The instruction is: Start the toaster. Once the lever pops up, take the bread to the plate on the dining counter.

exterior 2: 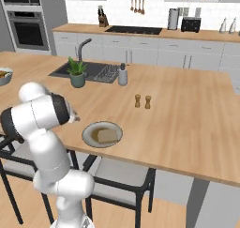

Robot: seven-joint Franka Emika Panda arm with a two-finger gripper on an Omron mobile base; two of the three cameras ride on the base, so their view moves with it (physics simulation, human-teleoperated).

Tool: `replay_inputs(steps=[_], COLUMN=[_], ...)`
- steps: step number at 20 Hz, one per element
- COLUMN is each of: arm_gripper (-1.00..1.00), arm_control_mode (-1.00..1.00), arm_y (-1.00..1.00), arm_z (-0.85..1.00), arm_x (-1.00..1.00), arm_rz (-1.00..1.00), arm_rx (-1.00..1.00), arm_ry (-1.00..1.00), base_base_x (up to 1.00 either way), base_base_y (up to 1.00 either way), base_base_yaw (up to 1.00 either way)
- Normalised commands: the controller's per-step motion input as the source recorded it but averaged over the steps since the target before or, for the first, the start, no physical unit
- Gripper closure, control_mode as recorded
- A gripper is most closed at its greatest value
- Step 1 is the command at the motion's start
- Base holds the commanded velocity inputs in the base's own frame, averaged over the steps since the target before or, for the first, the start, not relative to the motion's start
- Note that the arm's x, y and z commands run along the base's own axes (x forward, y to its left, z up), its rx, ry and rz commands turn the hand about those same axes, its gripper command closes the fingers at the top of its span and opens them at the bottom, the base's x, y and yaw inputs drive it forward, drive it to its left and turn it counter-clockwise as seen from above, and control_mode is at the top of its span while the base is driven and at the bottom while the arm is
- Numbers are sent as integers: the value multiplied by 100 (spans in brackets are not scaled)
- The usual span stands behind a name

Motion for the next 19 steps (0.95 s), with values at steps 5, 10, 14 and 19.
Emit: replay_inputs(steps=[5, 10, 14, 19], arm_gripper=[-100, -100, -100, -100], arm_control_mode=[-100, -100, -100, -100], arm_y=[13, -56, -85, -95], arm_z=[98, 66, 32, 36], arm_x=[-64, -100, -100, -100], arm_rz=[0, 0, 0, 0], arm_rx=[14, 35, 51, 60], arm_ry=[-28, -41, -29, -10], base_base_x=[0, 0, 0, 0], base_base_y=[0, 0, 0, 0], base_base_yaw=[0, 0, 0, 0])
